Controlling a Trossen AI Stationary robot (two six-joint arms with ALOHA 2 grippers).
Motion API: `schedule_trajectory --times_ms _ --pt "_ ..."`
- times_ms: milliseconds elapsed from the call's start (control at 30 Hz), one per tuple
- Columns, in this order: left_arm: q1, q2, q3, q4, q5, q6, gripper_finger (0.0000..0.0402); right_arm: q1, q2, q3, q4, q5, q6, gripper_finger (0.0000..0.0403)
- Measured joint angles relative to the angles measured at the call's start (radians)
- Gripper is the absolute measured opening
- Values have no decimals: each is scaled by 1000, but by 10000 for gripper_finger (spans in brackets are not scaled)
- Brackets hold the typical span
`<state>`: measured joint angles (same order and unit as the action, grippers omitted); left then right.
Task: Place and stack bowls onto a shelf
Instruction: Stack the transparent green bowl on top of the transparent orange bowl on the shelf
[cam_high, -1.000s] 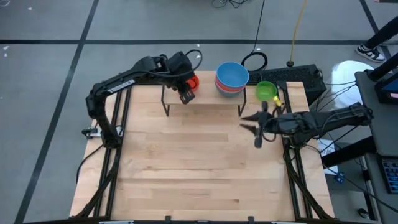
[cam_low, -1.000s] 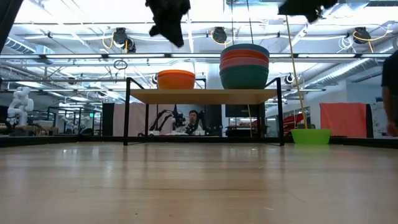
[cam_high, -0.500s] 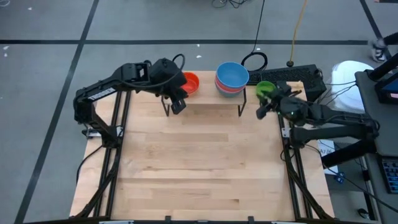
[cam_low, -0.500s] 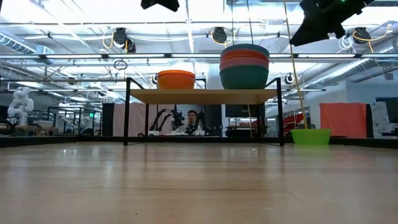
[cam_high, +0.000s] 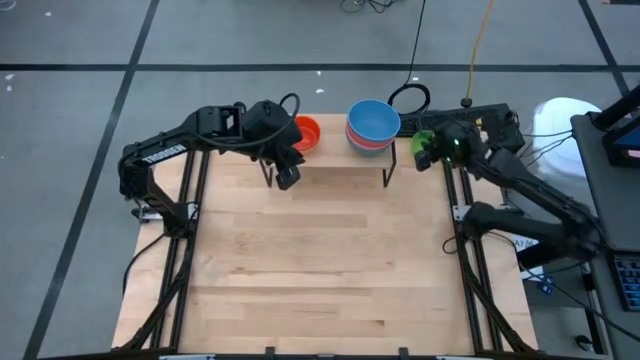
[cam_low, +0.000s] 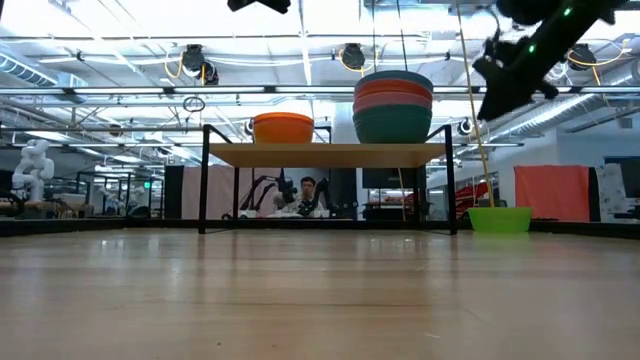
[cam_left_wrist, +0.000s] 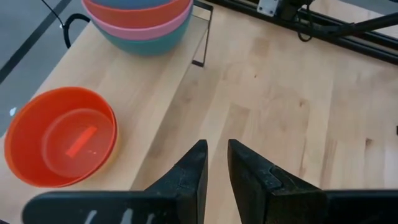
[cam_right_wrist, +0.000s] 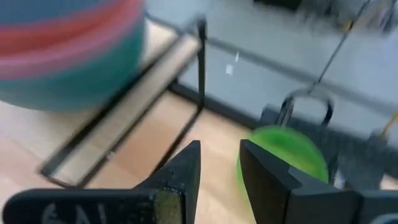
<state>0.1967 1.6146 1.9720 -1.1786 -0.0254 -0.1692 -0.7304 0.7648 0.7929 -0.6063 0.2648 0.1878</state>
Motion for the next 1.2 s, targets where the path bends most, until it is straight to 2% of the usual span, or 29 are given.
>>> schedule_trajectory --times_ms 233,400,633,1033,1200 --pt "-2 0 0 -1 0 -26 67 -205 161 0 -30 -257 -3 105" --pt "-7 0 0 -9 0 -46 67 -296 265 0 -86 -392 -151 105" --pt "-19 0 0 -59 1 -50 67 -345 341 1 -135 -424 -260 105" --pt "-21 0 0 -58 1 -78 67 -358 468 1 -58 -395 -229 105" --pt "-21 0 0 -58 1 -91 67 -369 519 1 -3 -387 -265 105"
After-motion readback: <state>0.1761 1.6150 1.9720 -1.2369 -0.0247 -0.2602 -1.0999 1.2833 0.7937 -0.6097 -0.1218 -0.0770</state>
